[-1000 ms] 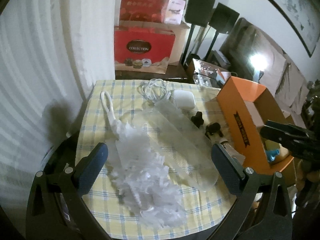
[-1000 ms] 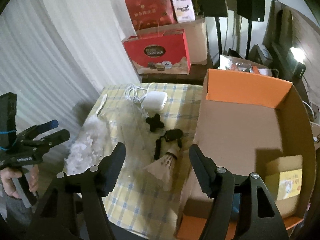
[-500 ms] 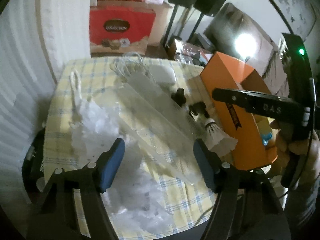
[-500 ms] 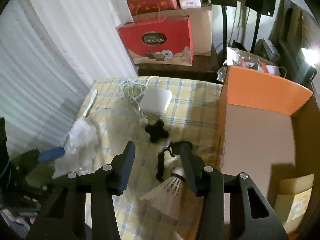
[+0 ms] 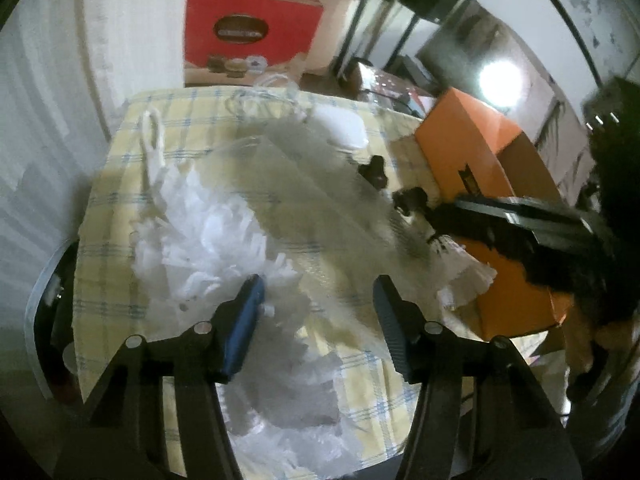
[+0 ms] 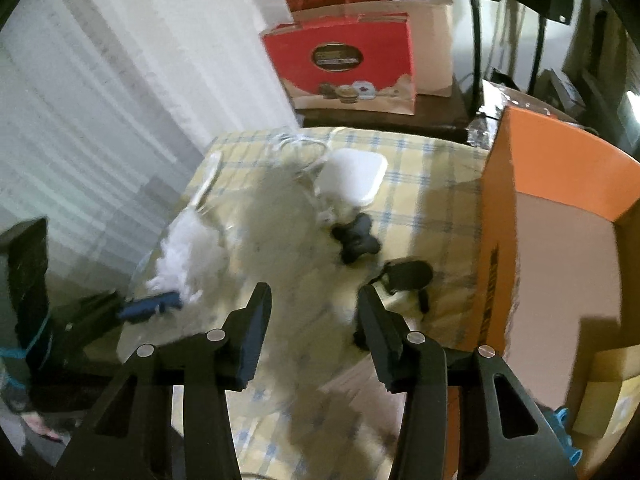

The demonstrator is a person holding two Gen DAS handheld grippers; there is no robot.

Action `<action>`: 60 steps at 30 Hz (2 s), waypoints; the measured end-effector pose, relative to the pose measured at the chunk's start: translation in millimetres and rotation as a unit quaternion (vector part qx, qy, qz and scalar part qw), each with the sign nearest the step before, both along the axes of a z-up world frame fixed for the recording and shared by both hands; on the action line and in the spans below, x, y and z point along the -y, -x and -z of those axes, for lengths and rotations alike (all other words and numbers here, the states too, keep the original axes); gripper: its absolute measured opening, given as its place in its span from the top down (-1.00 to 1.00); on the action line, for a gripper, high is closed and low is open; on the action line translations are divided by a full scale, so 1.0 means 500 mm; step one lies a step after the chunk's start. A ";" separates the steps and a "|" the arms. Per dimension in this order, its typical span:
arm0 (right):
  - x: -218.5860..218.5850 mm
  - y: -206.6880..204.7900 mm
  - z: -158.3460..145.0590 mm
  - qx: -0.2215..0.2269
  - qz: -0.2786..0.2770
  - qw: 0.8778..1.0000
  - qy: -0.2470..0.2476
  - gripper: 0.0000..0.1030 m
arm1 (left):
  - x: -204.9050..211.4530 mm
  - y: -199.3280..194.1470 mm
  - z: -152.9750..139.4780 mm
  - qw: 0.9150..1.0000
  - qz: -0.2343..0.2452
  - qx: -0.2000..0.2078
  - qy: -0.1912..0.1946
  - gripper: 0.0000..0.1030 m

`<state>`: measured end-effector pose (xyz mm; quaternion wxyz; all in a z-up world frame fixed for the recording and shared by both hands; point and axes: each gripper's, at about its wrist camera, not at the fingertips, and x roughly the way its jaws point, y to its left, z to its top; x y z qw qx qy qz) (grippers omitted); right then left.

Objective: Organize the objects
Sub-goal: 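Move the right gripper back to the table over the clear plastic tray, then grasp the clear plastic tray with the right gripper and lift it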

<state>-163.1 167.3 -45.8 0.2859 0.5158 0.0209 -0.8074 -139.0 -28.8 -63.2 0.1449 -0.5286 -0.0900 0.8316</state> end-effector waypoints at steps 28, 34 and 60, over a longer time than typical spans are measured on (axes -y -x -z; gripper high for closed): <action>0.115 -0.109 0.070 -0.013 -0.101 0.992 -0.079 -0.19 | 0.064 0.000 0.017 0.997 -0.049 0.016 -0.051 -0.05; 0.130 -0.099 0.103 0.016 -0.092 0.992 -0.080 -0.16 | 0.065 -0.001 0.018 0.997 -0.050 0.017 -0.054 -0.05; 0.061 -0.085 0.000 -0.001 -0.045 0.999 0.006 -0.13 | 0.052 -0.013 -0.098 0.995 -0.041 -0.033 -0.087 -0.58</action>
